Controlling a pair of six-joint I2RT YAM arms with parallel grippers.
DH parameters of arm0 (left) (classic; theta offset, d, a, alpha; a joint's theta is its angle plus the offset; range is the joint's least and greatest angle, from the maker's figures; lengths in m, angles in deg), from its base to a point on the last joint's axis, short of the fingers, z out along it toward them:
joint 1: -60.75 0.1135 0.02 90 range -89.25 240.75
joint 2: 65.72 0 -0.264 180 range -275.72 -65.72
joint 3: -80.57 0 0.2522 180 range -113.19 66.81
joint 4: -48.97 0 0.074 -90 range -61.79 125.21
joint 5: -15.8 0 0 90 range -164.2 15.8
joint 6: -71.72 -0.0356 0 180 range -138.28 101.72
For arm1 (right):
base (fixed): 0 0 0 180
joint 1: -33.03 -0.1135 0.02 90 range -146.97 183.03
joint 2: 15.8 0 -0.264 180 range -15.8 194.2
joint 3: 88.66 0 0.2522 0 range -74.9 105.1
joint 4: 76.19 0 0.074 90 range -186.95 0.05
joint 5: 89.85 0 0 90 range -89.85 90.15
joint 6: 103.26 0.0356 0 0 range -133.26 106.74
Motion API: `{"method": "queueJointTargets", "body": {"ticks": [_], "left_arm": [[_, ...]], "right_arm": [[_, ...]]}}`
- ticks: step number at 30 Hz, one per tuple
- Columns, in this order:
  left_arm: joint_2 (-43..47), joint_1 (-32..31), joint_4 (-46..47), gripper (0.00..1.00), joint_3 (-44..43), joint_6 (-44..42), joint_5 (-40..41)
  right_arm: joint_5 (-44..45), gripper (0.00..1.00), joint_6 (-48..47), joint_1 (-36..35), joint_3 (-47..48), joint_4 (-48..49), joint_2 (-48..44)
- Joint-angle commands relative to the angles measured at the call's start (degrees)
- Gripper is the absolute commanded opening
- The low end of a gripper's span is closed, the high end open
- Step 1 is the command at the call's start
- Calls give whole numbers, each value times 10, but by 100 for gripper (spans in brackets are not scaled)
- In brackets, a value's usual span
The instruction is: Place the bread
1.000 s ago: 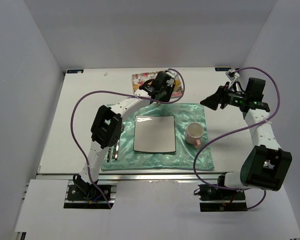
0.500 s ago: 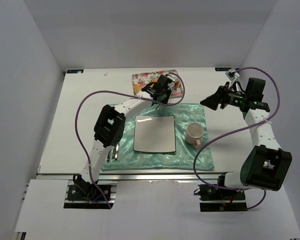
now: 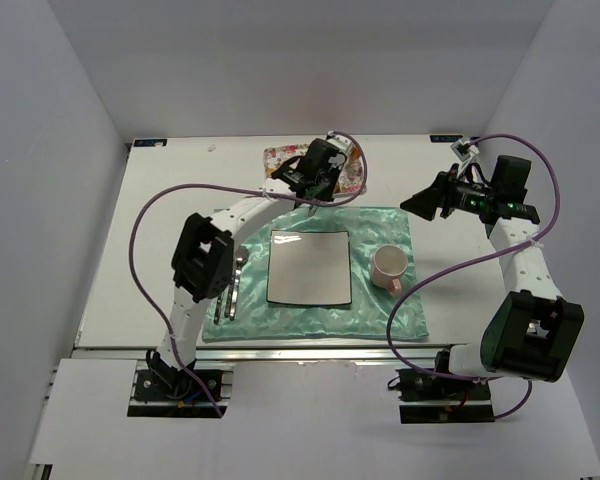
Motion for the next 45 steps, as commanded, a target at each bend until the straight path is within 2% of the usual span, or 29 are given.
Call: {"method": "queueJointTargets", "body": {"ticks": [1, 4, 10, 14, 18, 21, 26, 30, 33, 36, 37, 38, 40, 45], "left_arm": [[114, -2, 40, 2, 38, 9, -20], [166, -2, 48, 0, 75, 16, -50], [303, -2, 48, 0, 212, 23, -102], [399, -2, -3, 0, 294, 16, -151], [506, -5, -59, 0, 424, 20, -185], [565, -8, -103, 0, 474, 34, -201], [601, -9, -152, 0, 530, 42, -211], [588, -12, -154, 1, 557, 39, -215], [574, -18, -156, 10, 570, 32, -229], [558, -27, -173, 32, 564, 22, -234], [556, -29, -177, 42, 562, 20, -236], [558, -29, -189, 46, 556, 17, -237], [563, -28, -206, 51, 551, 13, -241], [569, -29, -238, 52, 526, 13, -276]], "right_arm": [[-18, 77, 6, 3, 0, 19, -10], [-19, 77, 7, 2, 4, 19, -7], [-15, 77, 6, 3, 12, 13, -1], [-14, 77, 3, 3, 18, 10, 3], [-16, 77, 5, 3, 20, 10, 10], [-20, 77, 12, 3, 20, 14, 15], [-28, 77, 25, 1, 20, 22, 16], [-32, 77, 26, 1, 17, 30, 12], [-30, 77, 26, 2, 14, 27, 8], [-30, 77, 26, 2, 10, 27, 3], [-29, 77, 26, 1, 8, 28, 3], [-30, 77, 26, 2, 6, 29, 2], [-31, 77, 43, 2, 1, 38, 1], [-31, 77, 45, 1, -2, 42, 2]]}}
